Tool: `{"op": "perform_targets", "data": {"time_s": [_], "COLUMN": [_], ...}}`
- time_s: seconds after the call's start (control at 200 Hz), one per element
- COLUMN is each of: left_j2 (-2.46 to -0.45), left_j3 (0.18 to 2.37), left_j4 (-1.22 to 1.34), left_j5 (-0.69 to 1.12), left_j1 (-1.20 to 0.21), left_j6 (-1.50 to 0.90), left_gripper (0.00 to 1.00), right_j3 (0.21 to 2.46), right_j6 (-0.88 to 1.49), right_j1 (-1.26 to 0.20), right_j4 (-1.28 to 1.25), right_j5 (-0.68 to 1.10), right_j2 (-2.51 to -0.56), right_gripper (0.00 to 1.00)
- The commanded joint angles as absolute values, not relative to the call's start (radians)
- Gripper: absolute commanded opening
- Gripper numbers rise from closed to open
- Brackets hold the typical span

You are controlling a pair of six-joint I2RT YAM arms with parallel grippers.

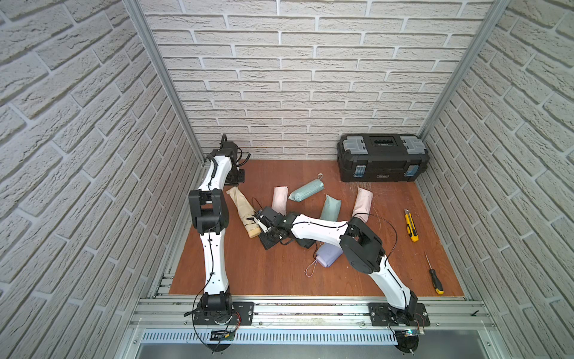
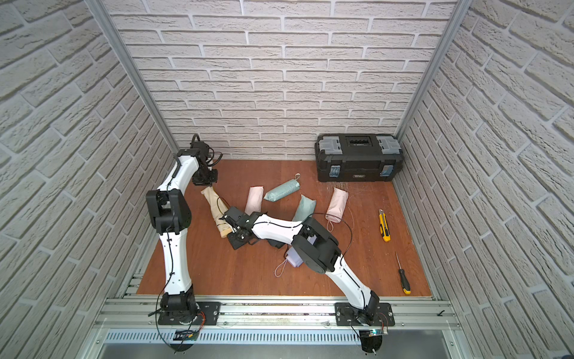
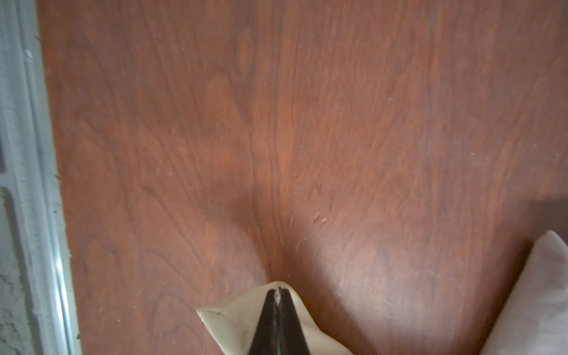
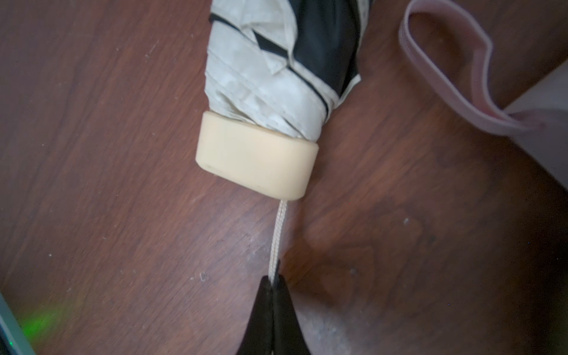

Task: Take umbrellas out of sleeves
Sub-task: Take out the umbrella from the umbrella sleeve.

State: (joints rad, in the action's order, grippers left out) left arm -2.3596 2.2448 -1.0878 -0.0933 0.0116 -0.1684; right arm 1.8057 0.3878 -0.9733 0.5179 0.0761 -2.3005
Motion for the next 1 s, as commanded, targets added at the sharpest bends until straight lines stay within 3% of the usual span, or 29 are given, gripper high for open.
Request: {"op": "perform_targets", "data": {"time_s": [0.0, 0.11, 0.22, 0.62, 0.995], "left_j2": [-2.405, -2.437, -2.466, -2.561, -2.598], "left_j3": [2.308, 2.359, 2.403, 2.571, 2.604], "left_j4": [-1.141, -1.151, -1.157, -1.144, -1.034], "left_j5": [-0.173, -0.209, -0.244, -0.365, -0.486], "left_j1": [0.013, 0.012, 0.008, -0.016, -0.066], "left_j6": [-0.121, -0.103, -0.082, 0.002, 0.081], "left_gripper": [0.0, 0.0, 0.0, 0.05, 0.23], "right_j3": [1.829, 1.795, 1.71, 1.357, 1.155], "right_j6": [0.384, 0.382, 0.382, 0.374, 0.379], "right_j1": [-0.982, -0.982, -0.983, -0.983, -0.983], "right_j4": [0.545, 0.534, 0.492, 0.395, 0.393], "right_j5": [0.074, 0.05, 0.032, 0.018, -0.001], "right_j2": [-2.274, -2.249, -2.192, -1.931, -1.769], "right_gripper": [0.07, 0.26, 0.37, 0.38, 0.38]}}
